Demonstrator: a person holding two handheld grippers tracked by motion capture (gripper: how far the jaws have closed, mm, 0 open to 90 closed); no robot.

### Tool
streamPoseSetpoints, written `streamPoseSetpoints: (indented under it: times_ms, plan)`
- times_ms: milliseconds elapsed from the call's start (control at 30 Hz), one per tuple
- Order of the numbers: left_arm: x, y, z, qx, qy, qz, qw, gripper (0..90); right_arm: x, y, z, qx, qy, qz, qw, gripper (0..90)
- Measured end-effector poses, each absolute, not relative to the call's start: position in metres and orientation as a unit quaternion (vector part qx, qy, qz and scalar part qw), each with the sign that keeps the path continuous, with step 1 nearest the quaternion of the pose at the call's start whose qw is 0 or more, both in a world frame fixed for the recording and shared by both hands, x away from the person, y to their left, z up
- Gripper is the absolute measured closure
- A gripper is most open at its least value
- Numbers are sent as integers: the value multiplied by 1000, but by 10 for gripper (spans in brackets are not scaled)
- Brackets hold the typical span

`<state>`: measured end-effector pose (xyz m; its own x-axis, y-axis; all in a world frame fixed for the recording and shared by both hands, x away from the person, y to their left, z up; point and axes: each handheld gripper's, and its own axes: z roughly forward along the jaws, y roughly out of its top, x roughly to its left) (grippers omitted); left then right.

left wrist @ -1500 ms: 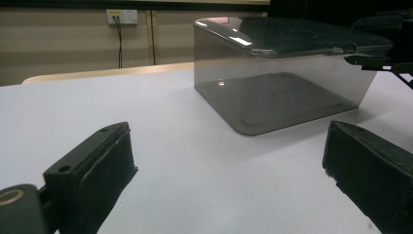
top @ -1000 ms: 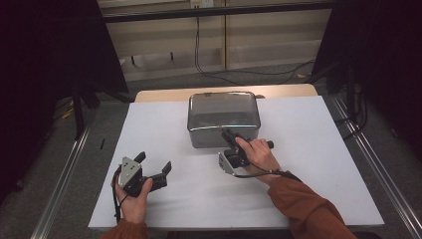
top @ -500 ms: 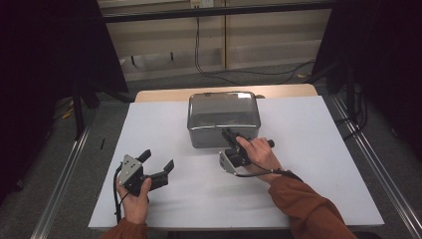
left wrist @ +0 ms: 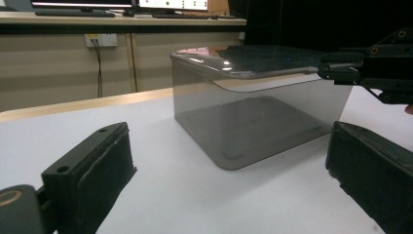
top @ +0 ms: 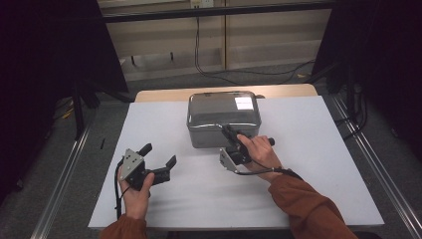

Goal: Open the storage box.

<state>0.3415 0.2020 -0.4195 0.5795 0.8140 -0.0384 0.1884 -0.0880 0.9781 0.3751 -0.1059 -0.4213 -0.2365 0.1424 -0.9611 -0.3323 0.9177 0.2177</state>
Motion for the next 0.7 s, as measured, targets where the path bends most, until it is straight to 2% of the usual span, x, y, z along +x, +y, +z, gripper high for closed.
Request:
streamPoseSetpoints:
  times_ms: [133, 433, 533, 633, 700]
  plan:
    - [346, 198, -419, 675, 369, 272, 578, 23, 376, -106, -419, -62, 761, 195, 616, 801]
    - [352, 190, -421, 694, 361, 257, 567, 23, 377, -107, -413, -55, 760, 205, 614, 803]
    - [353, 184, -419, 694, 373, 228, 572, 21, 377, -107, -411, -54, 760, 206, 614, 804]
    - [356, 178, -417, 702, 349, 262, 562, 21, 378, -107, -409, -52, 759, 209, 615, 805]
    - [360, 175, -415, 698, 353, 253, 569, 23, 378, -107, -408, -52, 758, 209, 616, 806]
